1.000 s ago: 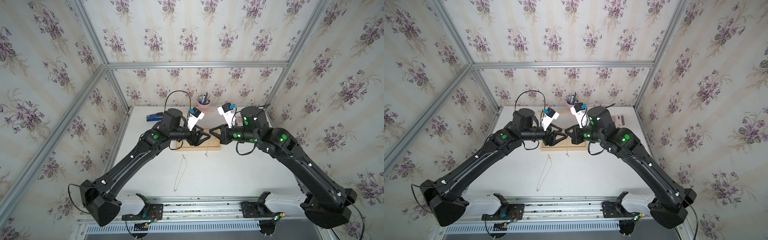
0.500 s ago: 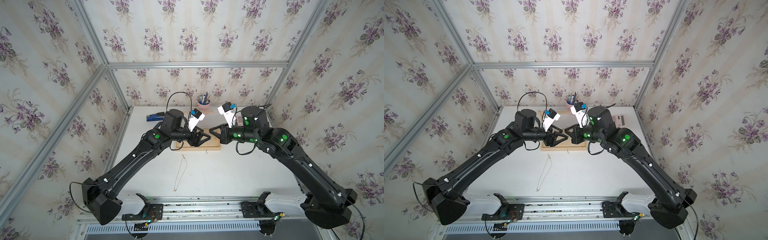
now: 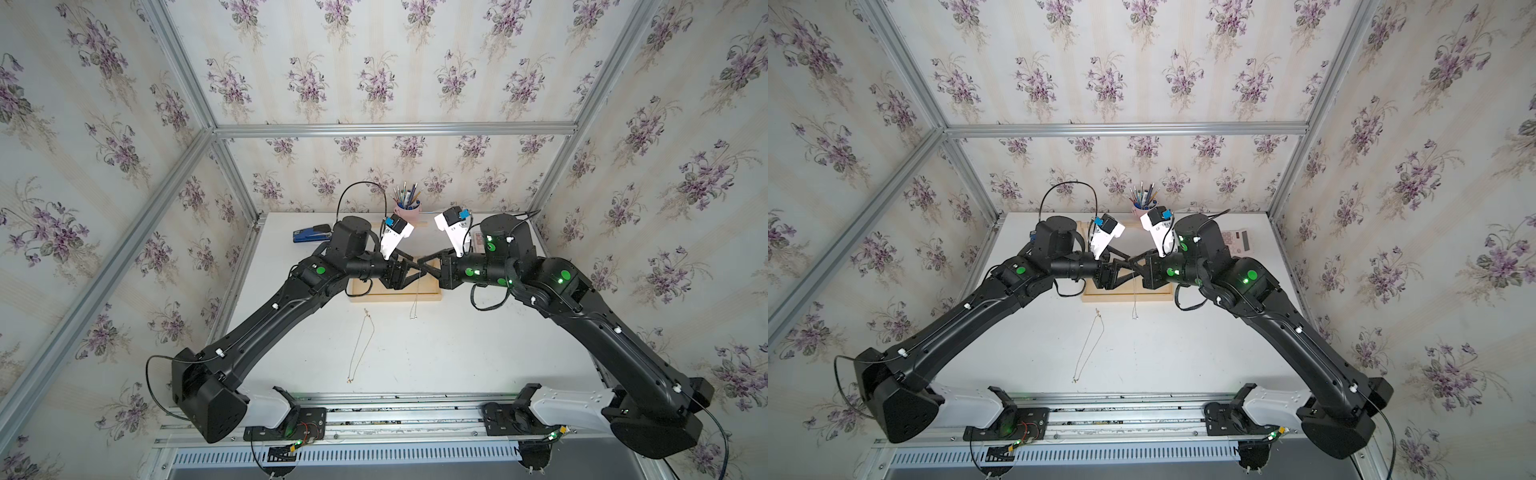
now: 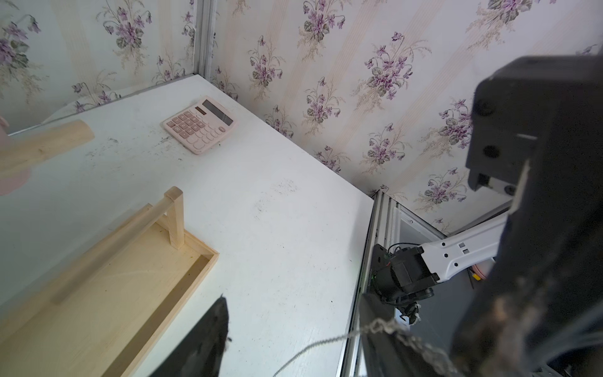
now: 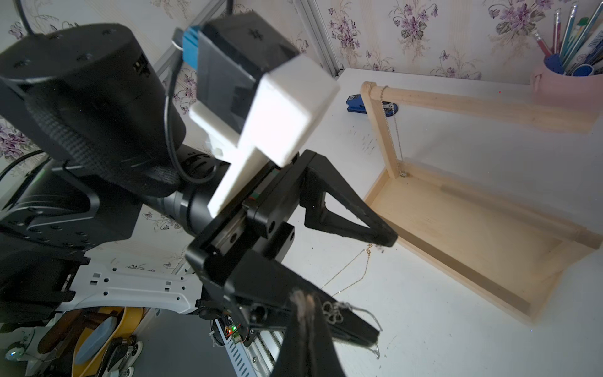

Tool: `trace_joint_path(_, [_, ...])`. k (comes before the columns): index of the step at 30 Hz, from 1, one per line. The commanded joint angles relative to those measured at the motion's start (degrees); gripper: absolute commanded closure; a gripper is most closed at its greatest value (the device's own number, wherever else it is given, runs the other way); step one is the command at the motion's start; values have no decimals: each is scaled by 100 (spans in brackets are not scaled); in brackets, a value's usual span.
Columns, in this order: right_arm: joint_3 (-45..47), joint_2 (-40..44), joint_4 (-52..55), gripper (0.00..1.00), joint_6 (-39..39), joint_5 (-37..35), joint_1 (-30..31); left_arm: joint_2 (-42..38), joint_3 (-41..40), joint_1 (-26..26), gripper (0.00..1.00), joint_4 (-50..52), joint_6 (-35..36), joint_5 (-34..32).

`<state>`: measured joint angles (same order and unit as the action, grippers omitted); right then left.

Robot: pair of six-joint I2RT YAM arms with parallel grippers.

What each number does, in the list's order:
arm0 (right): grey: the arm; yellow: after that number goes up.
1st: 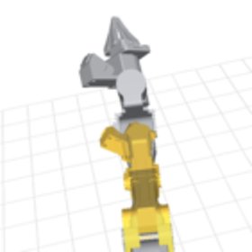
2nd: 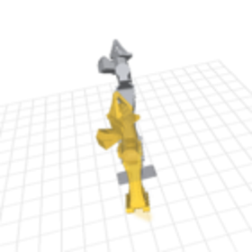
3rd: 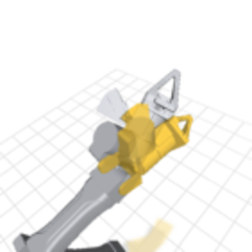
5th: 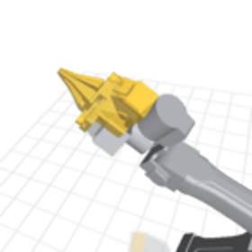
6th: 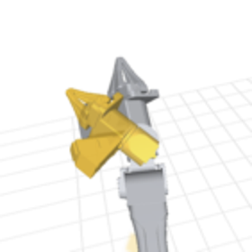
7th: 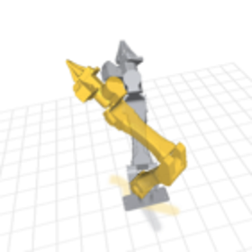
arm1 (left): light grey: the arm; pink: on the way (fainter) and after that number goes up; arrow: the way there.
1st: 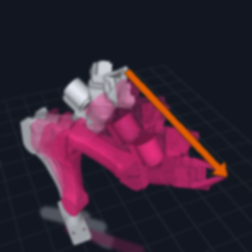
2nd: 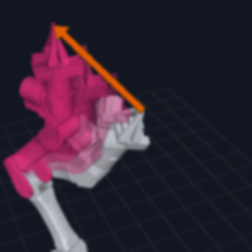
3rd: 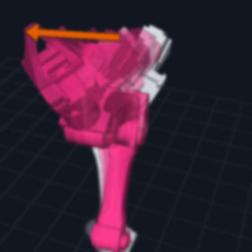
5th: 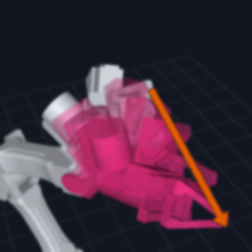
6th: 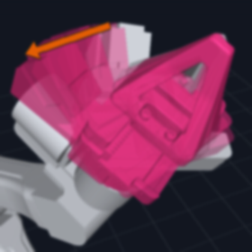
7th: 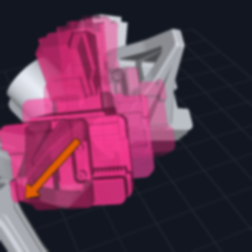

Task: Hang the necklace on the jewelry display stand
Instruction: Adjust the necklace.

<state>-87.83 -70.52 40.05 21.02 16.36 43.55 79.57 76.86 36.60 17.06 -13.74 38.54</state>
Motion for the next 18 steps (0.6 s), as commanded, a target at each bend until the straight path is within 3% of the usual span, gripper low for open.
trace_joint_path(1, [63, 46, -155, 100, -26, 30, -87, 62, -5, 40, 37, -414, -120, 196])
trace_joint_path(9, [151, 63, -252, 100, 17, 264, -328, 61, 22, 84, 44, -340, -33, 306])
trace_joint_path(11, [186, 64, -295, 100, 17, 319, -355, 67, 4, 84, 50, -351, -33, 352])
trace_joint_path(18, [222, 63, -408, 100, 69, 482, -382, 257, 103, 109, 51, -379, 9, 398])
